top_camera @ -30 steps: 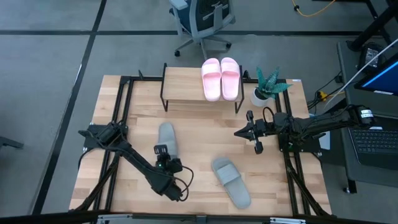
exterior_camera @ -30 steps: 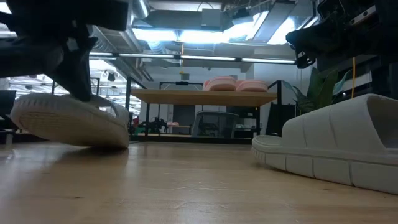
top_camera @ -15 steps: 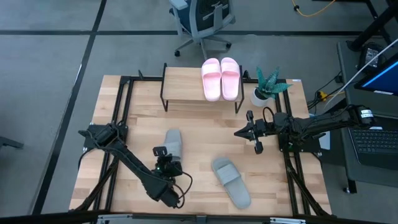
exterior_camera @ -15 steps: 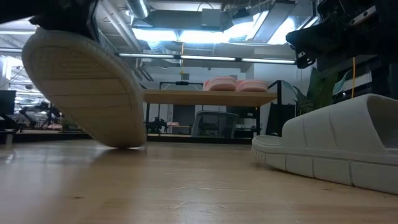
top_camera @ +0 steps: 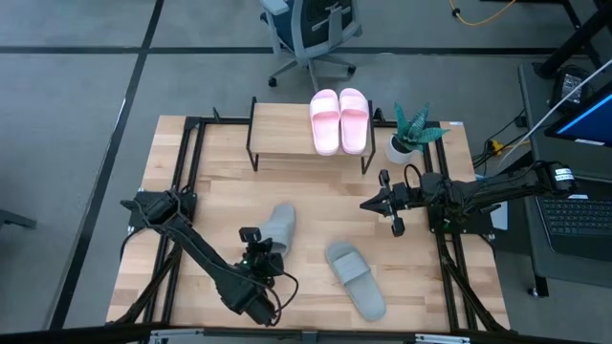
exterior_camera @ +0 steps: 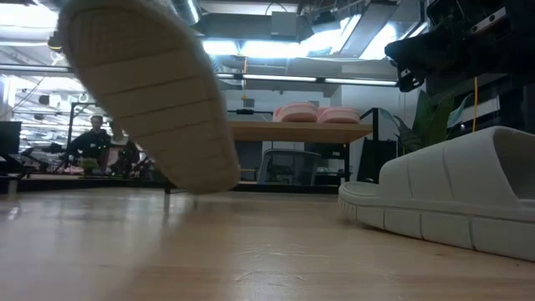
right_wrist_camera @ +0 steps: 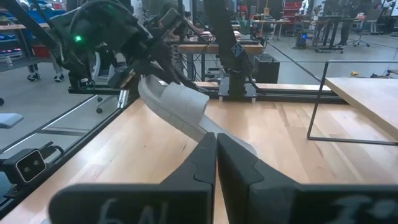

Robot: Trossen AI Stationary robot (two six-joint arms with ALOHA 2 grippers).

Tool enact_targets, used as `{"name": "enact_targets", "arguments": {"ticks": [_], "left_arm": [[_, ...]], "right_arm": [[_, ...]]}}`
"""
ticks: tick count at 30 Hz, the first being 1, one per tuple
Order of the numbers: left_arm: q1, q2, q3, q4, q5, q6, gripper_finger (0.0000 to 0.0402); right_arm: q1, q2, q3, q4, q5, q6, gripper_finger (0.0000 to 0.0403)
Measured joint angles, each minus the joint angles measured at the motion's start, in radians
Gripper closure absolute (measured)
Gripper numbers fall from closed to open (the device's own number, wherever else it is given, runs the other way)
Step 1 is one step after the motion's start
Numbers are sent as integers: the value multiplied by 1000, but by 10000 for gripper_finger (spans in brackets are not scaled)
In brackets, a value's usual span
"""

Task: Pick and place slides into the shelf
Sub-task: Put the left gray slipper on the shelf

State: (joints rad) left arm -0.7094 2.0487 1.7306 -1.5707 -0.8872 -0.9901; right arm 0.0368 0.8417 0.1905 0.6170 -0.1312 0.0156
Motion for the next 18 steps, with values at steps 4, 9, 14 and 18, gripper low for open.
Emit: {"name": "enact_targets", "arguments": {"ticks": [4,9,14,18], "left_arm": [[7,0,52,0,-41,56,401],[35,-21,113,-1,-86,120,401],[46,-61,149,-1,-143,198,401],[49,-102,174,-2,-184,246,401]], "right_arm": [[0,-3,0,0,-3,-18,386],[0,-3,0,6,-51,-20,386],[0,-5,0,5,-63,-20,386],[0,-6,0,-2,-63,-21,386]]}}
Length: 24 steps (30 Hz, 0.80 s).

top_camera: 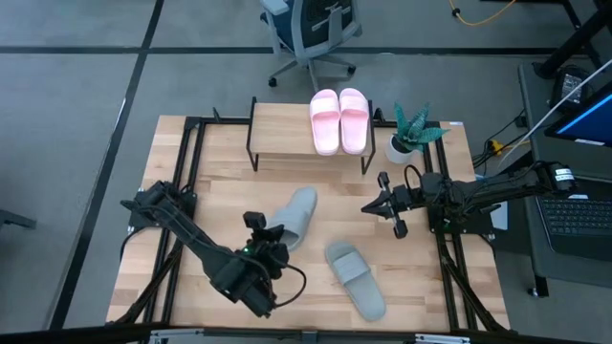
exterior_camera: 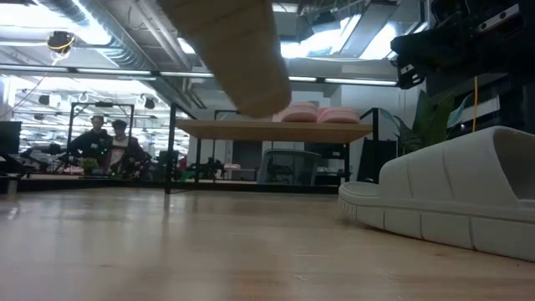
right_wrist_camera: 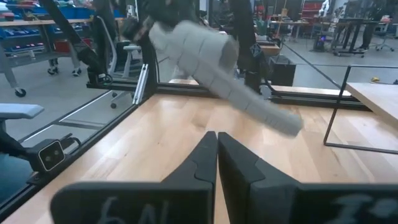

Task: Pick and place slides into the shelf
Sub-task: Put the left gray slipper on the shelf

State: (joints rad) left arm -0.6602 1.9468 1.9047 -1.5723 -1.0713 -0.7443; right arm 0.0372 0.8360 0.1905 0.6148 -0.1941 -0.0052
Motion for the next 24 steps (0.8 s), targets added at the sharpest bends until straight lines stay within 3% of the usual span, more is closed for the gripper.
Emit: {"name": "enact_targets", "arguments": {"ticks": [10,16,24], "left_arm": [[37,-95,10,1,-98,110,401],[111,-126,10,1,-145,231,401],[243,-170,10,1,-193,353,401]], "right_arm": [[0,-13,0,3,-11,-22,386],[0,-139,0,-54,-159,-33,386],[0,-275,0,-244,-167,-52,386]]}}
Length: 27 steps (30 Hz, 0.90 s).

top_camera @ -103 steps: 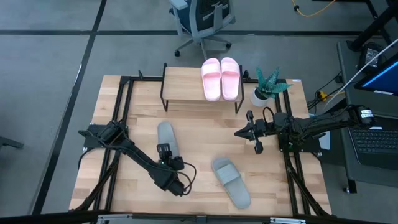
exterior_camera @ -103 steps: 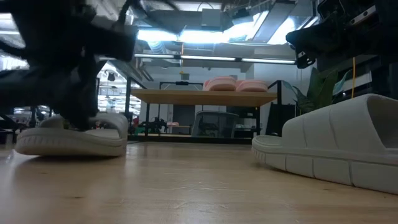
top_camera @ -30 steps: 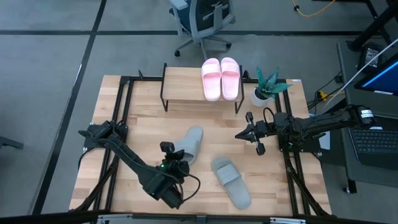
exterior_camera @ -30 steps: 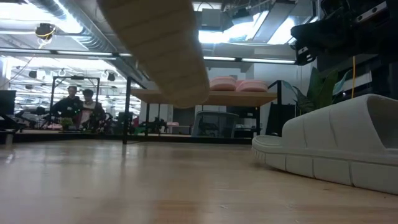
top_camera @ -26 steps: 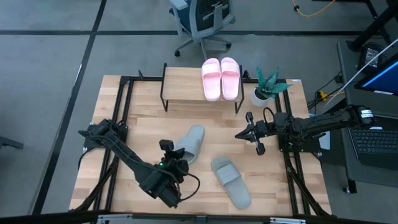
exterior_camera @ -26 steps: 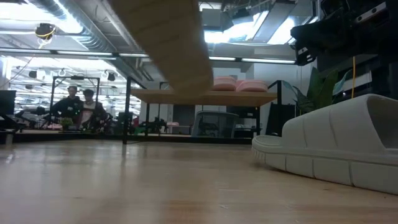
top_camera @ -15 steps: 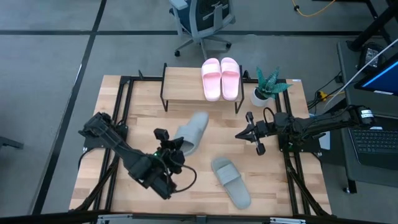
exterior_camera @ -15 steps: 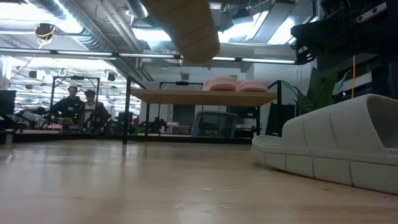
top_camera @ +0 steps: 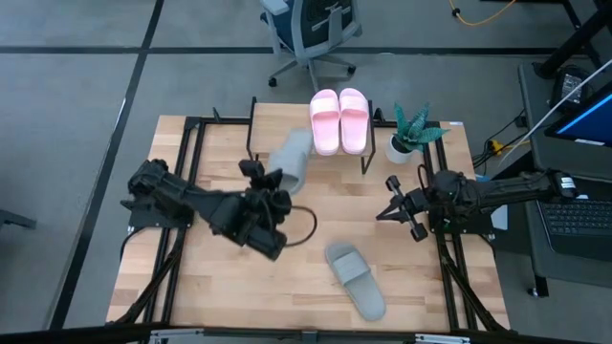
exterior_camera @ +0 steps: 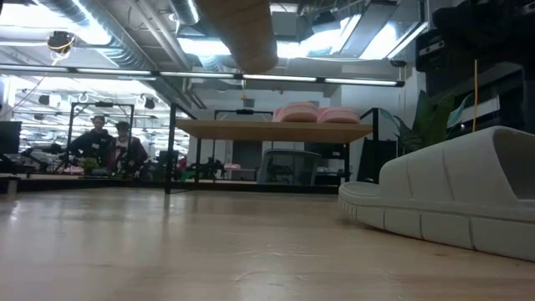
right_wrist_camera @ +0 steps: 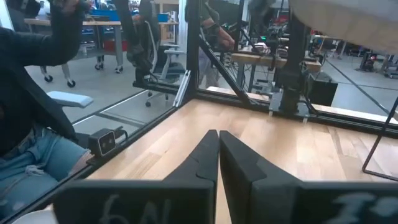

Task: Pick and place slides into the shelf
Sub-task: Put the left gray slipper on the shelf

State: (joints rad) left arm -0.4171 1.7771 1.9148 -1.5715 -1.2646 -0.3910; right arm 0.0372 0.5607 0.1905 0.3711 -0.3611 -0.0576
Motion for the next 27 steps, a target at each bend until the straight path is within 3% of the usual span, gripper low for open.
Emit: {"name": "enact_targets", "arguments": {"ticks": [13,27], "left_arm": [[201,-8,0,0,-15,114,401],[301,34,-9,94,-90,231,401]], "right_arm": [[0,-14,0,-13,1,-27,386],[0,-13,0,-14,1,-30,386]]}}
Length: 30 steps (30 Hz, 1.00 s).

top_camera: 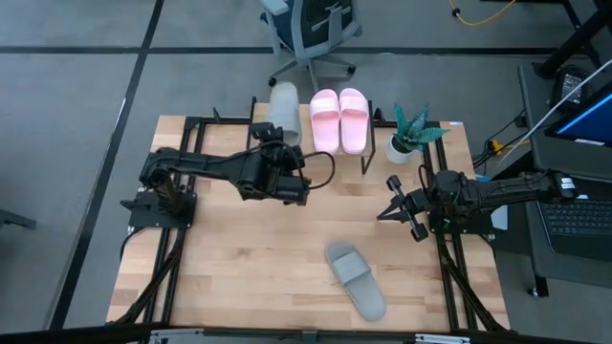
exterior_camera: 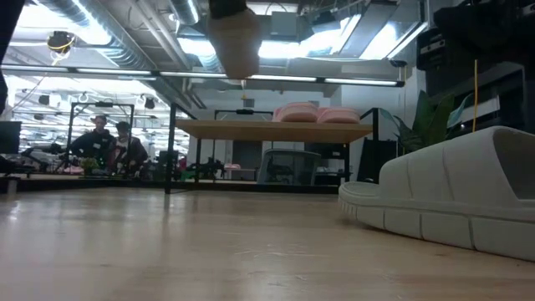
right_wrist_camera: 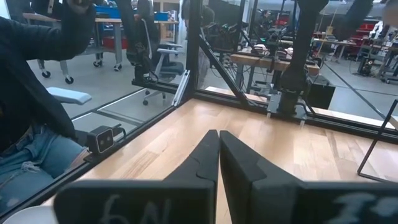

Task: Pick and place slides into the shelf
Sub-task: Put the left gray slipper on the shelf

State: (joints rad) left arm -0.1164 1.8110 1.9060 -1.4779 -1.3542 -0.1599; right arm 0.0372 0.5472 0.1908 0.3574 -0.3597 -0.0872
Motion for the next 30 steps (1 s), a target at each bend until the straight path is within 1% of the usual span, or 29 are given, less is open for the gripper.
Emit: {"name": "enact_targets", "arguments": {"ticks": [4,8,13,23,30], "left_arm": [[18,1,-39,31,18,12,401],[44,2,-93,51,10,14,401],[65,2,-126,95,7,19,401],[89,2,-185,280,27,169,401],[106,2,-196,287,40,172,401]], "right_arm": [[0,0,0,-5,0,0,386],[0,0,0,-5,0,0,386],[0,0,0,-5,0,0,386],[0,0,0,-10,1,0,386],[0,0,0,-11,1,0,386]]}}
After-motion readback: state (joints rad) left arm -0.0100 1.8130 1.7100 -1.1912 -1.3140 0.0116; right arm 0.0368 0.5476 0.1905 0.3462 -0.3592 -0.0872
